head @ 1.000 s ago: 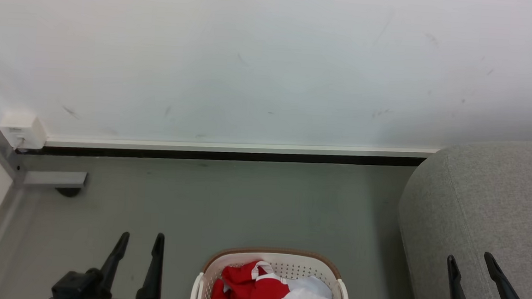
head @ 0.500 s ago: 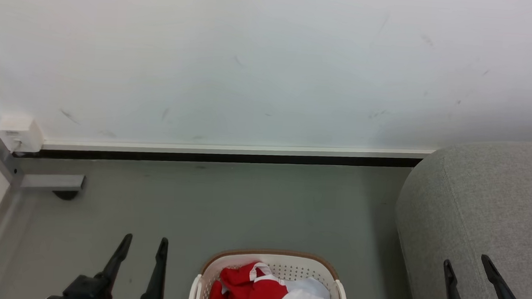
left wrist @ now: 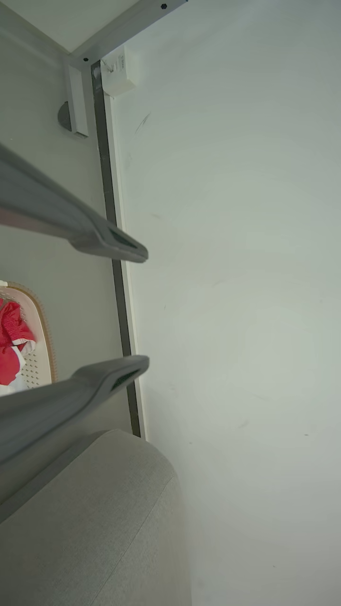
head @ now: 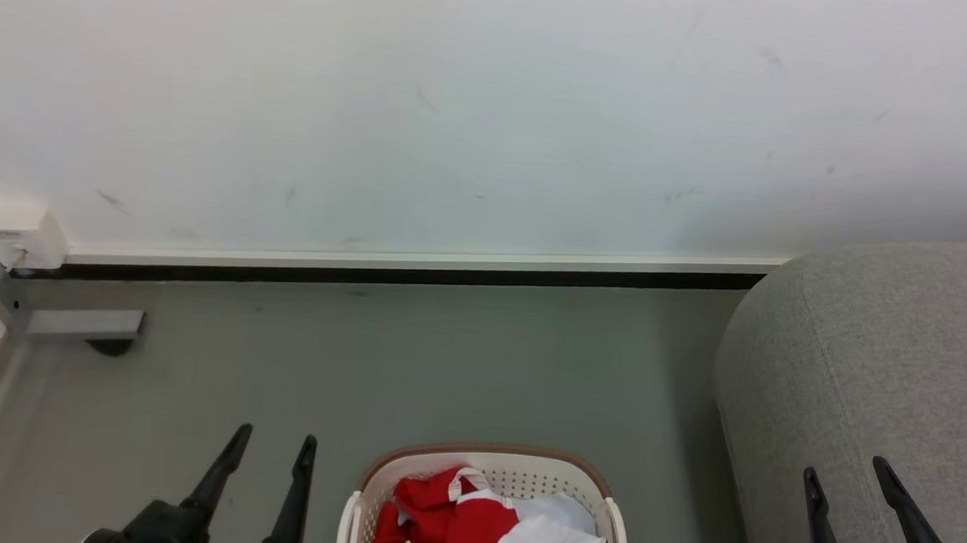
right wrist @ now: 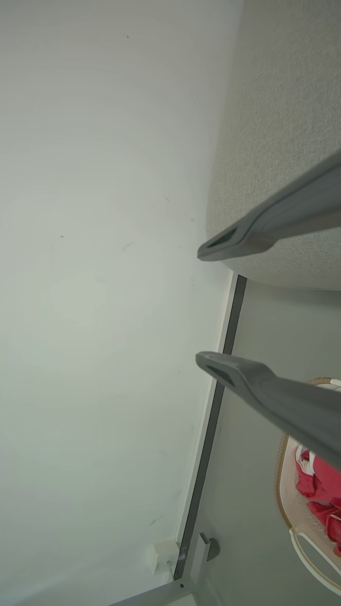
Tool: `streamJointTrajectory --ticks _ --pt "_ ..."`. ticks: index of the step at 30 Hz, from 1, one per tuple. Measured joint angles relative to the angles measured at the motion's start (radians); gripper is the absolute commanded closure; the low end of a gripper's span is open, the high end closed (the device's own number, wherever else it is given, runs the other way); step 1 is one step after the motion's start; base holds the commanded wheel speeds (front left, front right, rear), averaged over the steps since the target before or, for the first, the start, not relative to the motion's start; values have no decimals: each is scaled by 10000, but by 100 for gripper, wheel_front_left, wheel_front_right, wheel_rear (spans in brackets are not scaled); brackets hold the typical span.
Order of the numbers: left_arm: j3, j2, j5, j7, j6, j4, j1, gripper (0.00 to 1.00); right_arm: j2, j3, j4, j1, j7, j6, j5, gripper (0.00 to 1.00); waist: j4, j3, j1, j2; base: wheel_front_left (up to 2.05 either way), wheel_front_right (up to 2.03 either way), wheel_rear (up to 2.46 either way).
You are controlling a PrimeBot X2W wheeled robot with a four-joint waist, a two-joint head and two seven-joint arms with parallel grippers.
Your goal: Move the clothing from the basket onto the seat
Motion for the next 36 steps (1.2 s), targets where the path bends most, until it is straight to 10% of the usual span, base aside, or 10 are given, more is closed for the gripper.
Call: streamJointTrajectory --ticks 14,36 --pt "-2067 917 -245 169 -40 965 -1889 0 33 -159 -533 -1133 -19 2 270 0 -399 1502 1 0 0 0 0" --pt "-7894 2801 -1202 5799 -40 3306 -7104 0 677 811 -1475 -4181 -21 0 458 0 -1719 6332 3 0 0 0 0"
